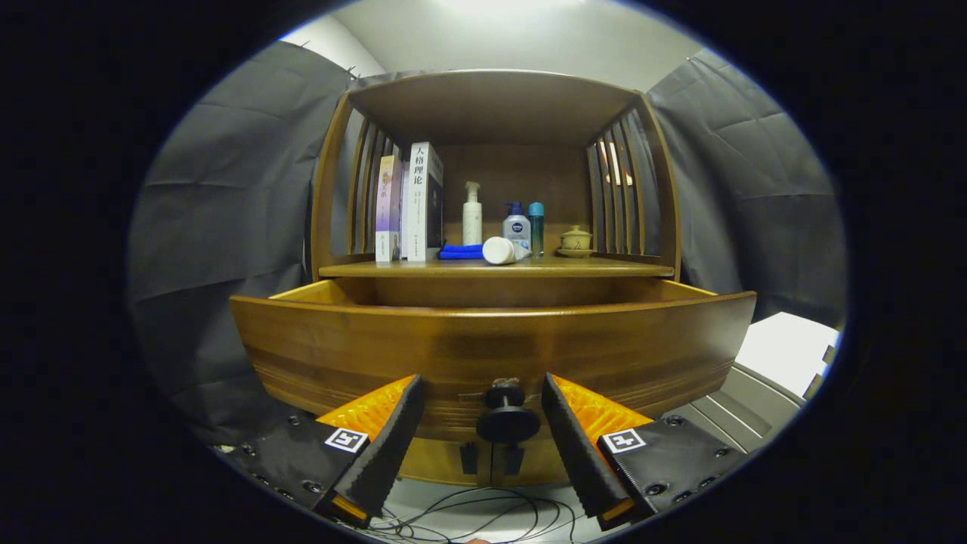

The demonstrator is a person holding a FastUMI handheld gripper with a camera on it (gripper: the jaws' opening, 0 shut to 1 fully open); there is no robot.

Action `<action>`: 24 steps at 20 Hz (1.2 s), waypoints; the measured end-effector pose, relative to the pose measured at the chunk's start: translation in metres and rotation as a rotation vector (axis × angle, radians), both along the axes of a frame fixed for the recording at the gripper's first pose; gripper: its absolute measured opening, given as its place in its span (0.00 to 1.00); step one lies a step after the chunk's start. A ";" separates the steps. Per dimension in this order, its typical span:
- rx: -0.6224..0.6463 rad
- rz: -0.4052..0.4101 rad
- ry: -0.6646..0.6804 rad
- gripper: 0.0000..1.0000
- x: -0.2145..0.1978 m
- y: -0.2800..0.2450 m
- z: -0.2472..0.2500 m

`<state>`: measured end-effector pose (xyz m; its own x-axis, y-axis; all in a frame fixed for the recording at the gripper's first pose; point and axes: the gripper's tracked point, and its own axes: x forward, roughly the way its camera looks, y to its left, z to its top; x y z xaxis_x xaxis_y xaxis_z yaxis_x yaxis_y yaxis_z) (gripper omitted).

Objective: Pull open the drawer, take out the items inside it, and place them on the countertop above the cabinet.

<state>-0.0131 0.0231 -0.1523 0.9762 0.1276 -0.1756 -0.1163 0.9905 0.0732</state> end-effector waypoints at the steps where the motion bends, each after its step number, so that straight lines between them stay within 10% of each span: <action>1: -0.001 0.004 0.003 0.97 0.002 0.002 -0.001; 24: 0.002 -0.008 0.013 0.97 0.055 -0.001 0.010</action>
<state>0.0420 0.0219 -0.1424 0.9748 0.1202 -0.1877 -0.1074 0.9912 0.0770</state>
